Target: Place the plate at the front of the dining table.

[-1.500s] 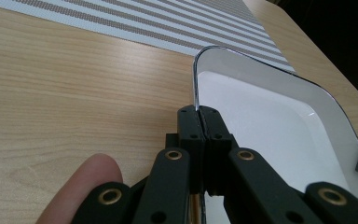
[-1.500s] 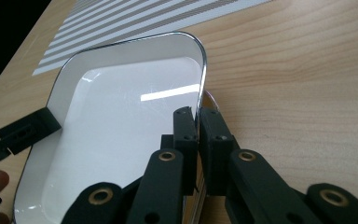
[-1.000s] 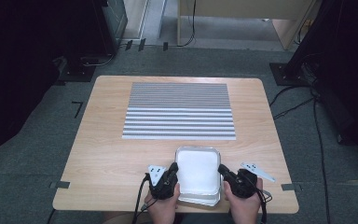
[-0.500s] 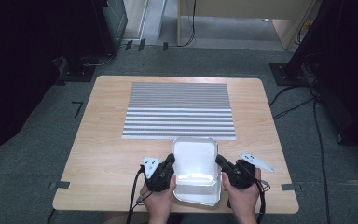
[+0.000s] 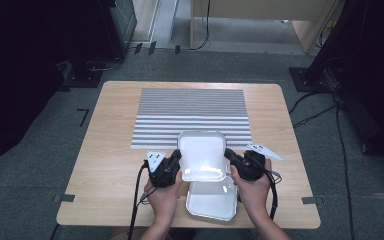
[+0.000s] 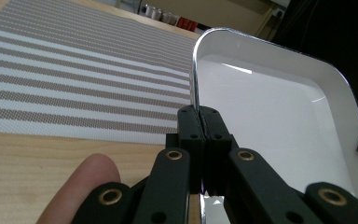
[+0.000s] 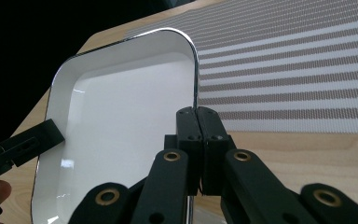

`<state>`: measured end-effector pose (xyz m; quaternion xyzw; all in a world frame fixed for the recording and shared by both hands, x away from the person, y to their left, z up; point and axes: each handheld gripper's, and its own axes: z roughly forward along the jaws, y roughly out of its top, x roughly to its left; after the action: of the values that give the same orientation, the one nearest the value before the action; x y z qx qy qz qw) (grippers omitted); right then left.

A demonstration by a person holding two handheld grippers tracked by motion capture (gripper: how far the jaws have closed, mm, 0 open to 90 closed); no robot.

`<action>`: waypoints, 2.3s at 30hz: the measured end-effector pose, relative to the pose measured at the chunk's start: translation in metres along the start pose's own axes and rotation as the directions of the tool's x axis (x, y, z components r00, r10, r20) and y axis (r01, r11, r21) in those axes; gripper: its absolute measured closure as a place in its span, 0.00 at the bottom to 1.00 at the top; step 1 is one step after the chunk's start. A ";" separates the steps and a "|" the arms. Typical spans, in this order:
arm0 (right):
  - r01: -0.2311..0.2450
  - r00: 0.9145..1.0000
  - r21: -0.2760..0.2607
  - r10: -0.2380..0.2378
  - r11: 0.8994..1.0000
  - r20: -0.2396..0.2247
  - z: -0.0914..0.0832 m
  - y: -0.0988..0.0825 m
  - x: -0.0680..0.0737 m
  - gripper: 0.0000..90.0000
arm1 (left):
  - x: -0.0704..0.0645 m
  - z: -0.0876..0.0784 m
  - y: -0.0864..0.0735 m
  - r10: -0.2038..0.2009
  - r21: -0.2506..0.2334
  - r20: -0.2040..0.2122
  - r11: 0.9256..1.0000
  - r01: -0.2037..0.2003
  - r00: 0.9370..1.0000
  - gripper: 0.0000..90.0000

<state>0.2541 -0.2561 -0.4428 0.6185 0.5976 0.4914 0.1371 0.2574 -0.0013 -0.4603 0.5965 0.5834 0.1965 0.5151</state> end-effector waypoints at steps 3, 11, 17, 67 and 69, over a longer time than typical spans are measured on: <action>0.011 1.000 0.004 -0.011 1.000 0.003 0.008 0.009 0.004 1.00 | 0.004 0.007 0.009 0.002 0.004 -0.004 1.000 -0.002 1.000 1.00; 0.052 0.999 0.004 -0.052 0.999 0.014 0.032 0.029 0.012 1.00 | 0.020 0.027 0.029 -0.009 0.030 -0.018 1.000 0.010 1.000 1.00; 0.076 0.997 0.010 -0.076 0.997 0.030 0.055 0.043 0.015 1.00 | 0.030 0.048 0.043 -0.014 0.059 -0.033 0.998 0.016 0.999 0.99; -0.023 0.994 0.212 0.000 0.977 0.111 0.226 0.083 -0.030 0.97 | 0.082 0.208 0.101 0.061 0.390 -0.243 0.920 0.040 0.968 0.98; -0.021 0.994 0.204 -0.001 0.979 0.108 0.231 0.081 -0.031 0.97 | 0.086 0.211 0.101 0.050 0.394 -0.245 0.918 0.053 0.968 0.98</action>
<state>0.4868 -0.2067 -0.5061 0.6580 0.6337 0.3937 0.1021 0.5046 0.0160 -0.4895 0.6585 0.6718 0.1472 0.3057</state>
